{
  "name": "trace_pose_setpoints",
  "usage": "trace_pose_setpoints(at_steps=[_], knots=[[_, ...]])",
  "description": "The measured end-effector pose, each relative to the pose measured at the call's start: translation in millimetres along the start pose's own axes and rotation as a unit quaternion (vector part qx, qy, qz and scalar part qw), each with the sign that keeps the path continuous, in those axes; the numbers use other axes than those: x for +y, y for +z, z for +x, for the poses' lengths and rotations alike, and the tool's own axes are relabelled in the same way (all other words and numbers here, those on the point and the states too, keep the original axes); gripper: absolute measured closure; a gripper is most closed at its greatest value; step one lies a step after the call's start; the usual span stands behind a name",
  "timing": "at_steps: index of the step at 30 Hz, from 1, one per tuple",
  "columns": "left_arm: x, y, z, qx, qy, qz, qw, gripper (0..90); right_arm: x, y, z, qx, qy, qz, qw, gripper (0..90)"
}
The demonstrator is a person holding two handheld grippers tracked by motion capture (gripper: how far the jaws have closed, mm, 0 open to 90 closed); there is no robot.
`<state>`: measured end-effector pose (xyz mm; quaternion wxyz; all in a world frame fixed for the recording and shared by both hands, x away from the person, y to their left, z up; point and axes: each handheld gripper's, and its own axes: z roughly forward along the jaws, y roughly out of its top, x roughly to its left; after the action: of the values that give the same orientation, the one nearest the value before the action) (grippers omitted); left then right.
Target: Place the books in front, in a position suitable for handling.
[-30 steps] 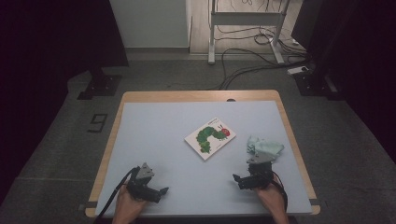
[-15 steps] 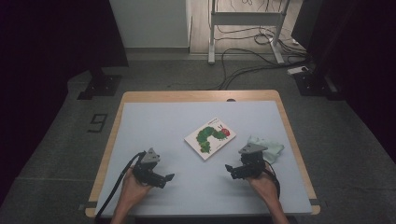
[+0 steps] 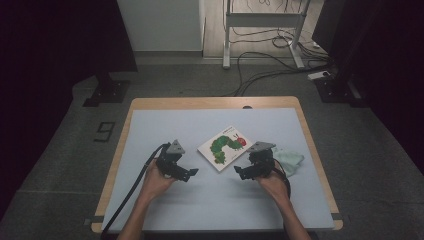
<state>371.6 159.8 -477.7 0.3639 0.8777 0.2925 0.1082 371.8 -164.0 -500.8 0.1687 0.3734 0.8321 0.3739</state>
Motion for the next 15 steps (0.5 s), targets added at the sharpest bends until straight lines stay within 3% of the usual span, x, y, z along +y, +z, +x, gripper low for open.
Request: trace_pose_setpoints(at_steps=[2, 9, 15], knots=[[10.2, 8.5, 2.6, -0.004, 0.009, 0.005, 0.9999, 0.0, 2.0, 3.8, -2.9, -0.004, 0.001, 0.0, 1.0, 0.0], [29.8, 29.2, 9.6, -0.02, 0.009, 0.012, 0.9997, 0.0, 8.3, 17.7, -13.0, -0.014, 0.004, 0.007, 0.9999, 0.0], [38.1, 44.0, 12.9, -0.021, 0.021, 0.025, 0.9993, 0.0, 13.7, 27.1, -21.5, -0.015, 0.006, 0.011, 0.9998, 0.0]])
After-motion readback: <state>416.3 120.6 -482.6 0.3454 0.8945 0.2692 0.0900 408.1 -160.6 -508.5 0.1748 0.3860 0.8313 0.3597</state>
